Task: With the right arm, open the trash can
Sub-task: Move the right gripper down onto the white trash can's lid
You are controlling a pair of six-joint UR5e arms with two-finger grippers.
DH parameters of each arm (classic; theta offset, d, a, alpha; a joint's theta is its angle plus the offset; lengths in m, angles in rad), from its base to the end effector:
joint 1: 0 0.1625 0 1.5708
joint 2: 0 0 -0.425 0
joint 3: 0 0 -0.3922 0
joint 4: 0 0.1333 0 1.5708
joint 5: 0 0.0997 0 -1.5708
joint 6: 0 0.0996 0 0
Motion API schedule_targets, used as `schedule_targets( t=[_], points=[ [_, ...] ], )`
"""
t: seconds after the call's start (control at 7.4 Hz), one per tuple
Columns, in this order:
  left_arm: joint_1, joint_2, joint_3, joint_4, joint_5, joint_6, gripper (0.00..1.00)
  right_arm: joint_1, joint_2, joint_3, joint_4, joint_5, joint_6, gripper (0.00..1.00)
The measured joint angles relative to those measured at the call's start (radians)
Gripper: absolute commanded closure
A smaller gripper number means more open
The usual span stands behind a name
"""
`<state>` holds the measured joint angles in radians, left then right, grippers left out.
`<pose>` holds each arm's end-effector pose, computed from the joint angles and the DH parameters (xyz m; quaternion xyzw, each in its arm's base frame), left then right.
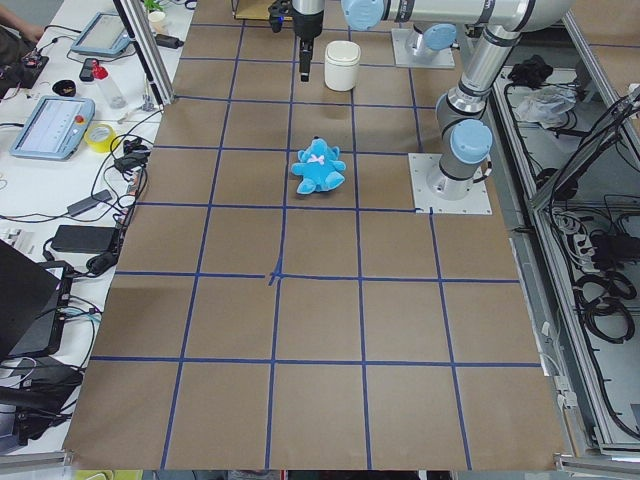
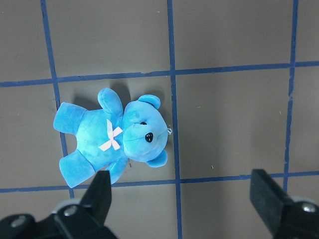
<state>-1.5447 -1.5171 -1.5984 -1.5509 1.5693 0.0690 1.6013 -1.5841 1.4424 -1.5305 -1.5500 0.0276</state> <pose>-0.1211 -0.4768 0.5022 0.0215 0.9995 -0.0230 0.0003 0.1503 -0.4875 0.5539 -0.0020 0.9987 -0.0504 0.0119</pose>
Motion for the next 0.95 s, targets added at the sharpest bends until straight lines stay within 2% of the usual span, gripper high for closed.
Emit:
schedule_targets(
  t=[0.54,0.68,0.81,0.95],
  points=[
    [0.000,0.000,0.000,0.000,0.000,0.000,0.00,-0.007,0.005,0.004,0.053,-0.006,0.011,0.01],
    [0.000,0.000,0.000,0.000,0.000,0.000,0.00,-0.001,0.004,0.025,0.058,-0.003,0.035,0.26],
    [0.000,0.000,0.000,0.000,0.000,0.000,0.00,0.019,0.000,0.072,0.056,0.002,0.070,0.47],
    [0.000,0.000,0.000,0.000,0.000,0.000,0.00,0.056,-0.004,0.128,0.052,0.004,0.107,0.83]
  ],
)
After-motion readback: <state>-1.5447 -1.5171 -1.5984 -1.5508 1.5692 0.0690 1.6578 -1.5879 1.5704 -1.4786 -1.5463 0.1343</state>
